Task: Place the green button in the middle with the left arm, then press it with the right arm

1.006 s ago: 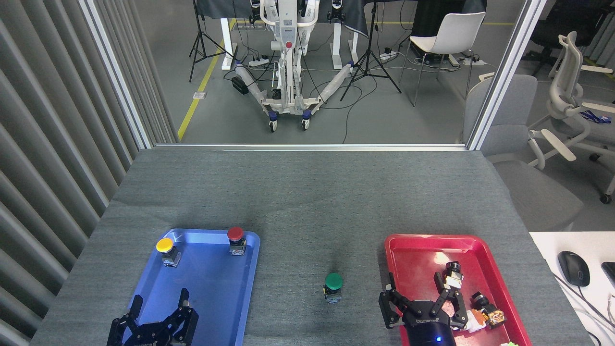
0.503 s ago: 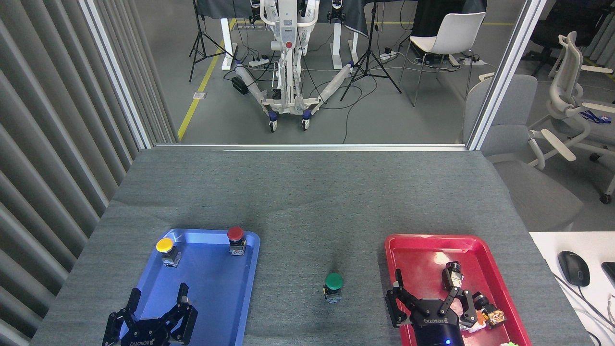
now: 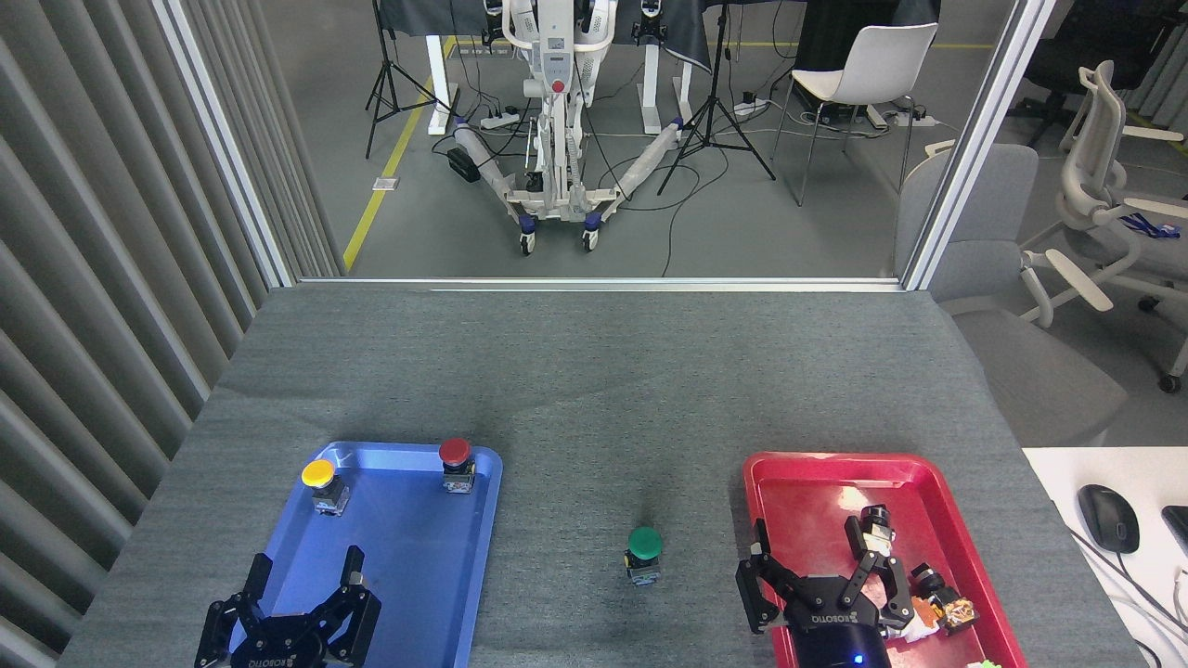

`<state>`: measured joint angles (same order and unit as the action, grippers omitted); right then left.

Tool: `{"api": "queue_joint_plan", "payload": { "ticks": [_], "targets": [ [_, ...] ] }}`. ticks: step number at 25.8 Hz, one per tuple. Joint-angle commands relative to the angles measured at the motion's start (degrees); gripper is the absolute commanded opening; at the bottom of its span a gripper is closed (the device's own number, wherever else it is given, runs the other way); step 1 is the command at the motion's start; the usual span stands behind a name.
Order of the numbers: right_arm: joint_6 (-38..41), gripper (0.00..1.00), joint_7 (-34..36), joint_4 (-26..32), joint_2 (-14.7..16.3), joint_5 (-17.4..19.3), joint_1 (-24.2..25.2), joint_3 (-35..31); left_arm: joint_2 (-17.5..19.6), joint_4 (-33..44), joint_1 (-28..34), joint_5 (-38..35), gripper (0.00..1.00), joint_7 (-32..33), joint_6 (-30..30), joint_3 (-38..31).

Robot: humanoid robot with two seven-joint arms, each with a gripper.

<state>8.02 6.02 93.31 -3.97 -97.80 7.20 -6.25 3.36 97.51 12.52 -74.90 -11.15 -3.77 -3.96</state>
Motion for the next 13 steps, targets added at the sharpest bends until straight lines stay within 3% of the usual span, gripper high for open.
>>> {"api": "queue_joint_plan", "payload": {
  "ticks": [1,13],
  "targets": [
    [0.0,1.0,0.0,-0.1,0.0,0.0,0.1,0.2,0.1,-0.2,-0.7,0.2,0.99,0.2,-1.1,0.0],
    [0.1,1.0,0.0,-0.2,-0.1,0.0,0.1,0.2,0.3,-1.9,-1.2,-0.1,0.99,0.3,-3.4,0.3]
  ]
}}
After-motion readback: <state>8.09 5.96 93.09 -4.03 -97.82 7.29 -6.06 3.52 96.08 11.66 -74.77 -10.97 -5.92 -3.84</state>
